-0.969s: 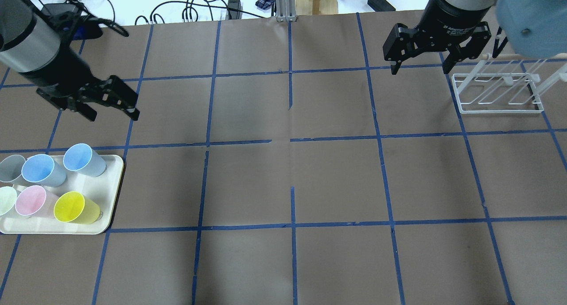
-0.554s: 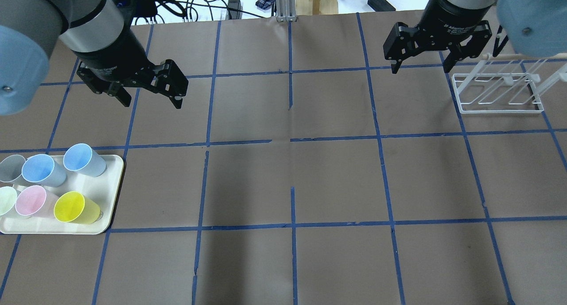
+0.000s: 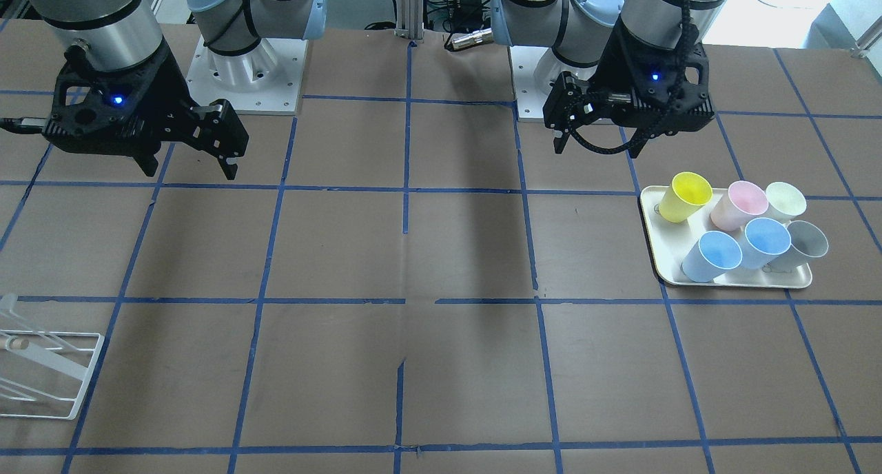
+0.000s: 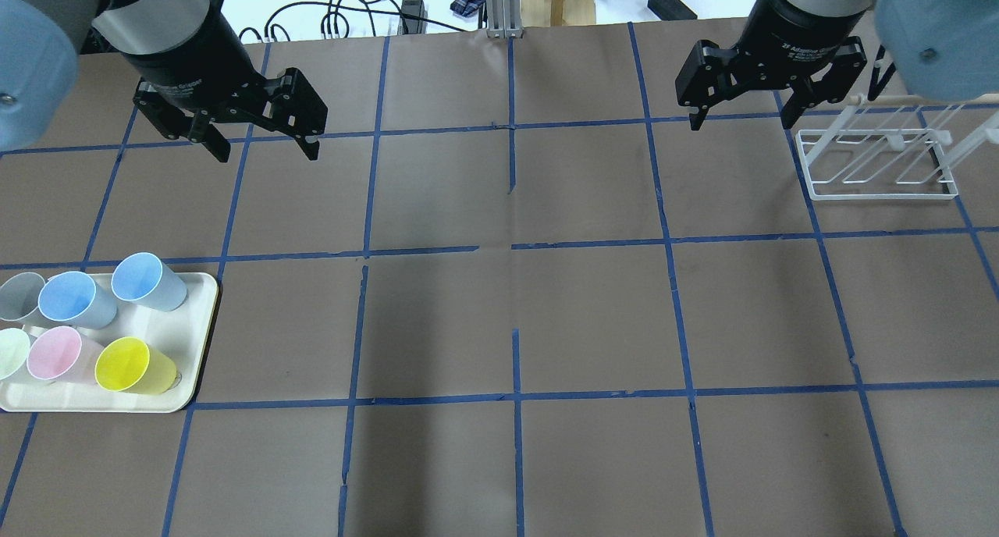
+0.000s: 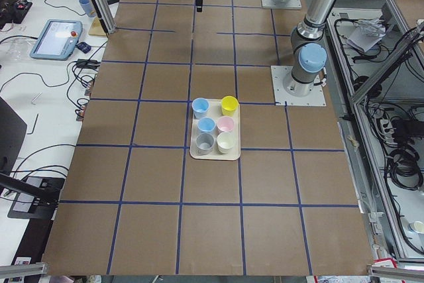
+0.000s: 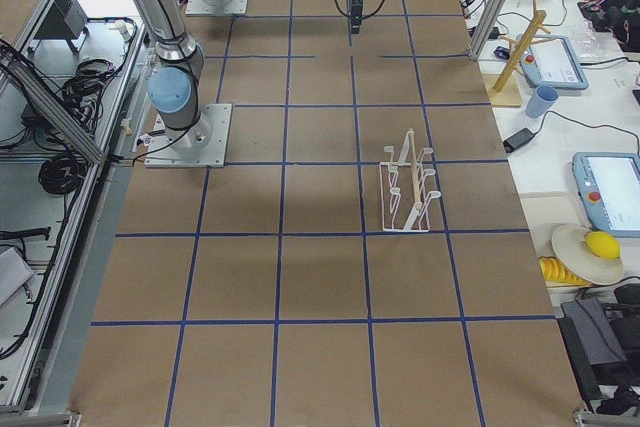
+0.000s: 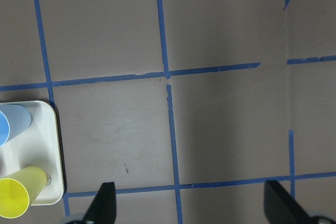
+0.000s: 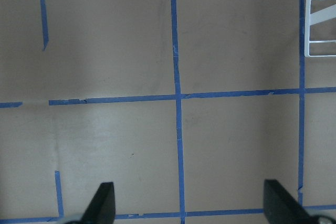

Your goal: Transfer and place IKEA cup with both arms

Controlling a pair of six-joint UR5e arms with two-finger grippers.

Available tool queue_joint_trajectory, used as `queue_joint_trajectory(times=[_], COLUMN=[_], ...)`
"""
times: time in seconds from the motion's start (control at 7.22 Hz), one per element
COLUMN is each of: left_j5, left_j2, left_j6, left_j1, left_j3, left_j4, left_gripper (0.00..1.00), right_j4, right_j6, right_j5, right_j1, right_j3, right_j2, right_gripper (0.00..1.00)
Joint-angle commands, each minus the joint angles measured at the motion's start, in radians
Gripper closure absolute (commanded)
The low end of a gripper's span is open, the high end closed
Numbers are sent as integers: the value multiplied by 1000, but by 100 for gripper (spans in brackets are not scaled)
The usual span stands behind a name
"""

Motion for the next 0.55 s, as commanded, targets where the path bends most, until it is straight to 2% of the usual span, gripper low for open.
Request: queue_joint_trajectory(times=[0.0,0.42], left_j5=[-8,-7], left_j2=[7,10], left_j6=[7,10], left_j1=[12,12], left_j3=[-12,-12], left_j4=[4,4], left_gripper=[0,0], right_j4=[-1,0], right_j6=[0,0], right_j5=[1,0], right_j1=[0,0], right_j3=[-2,-2], right_j2=[0,2], right_gripper=[0,0])
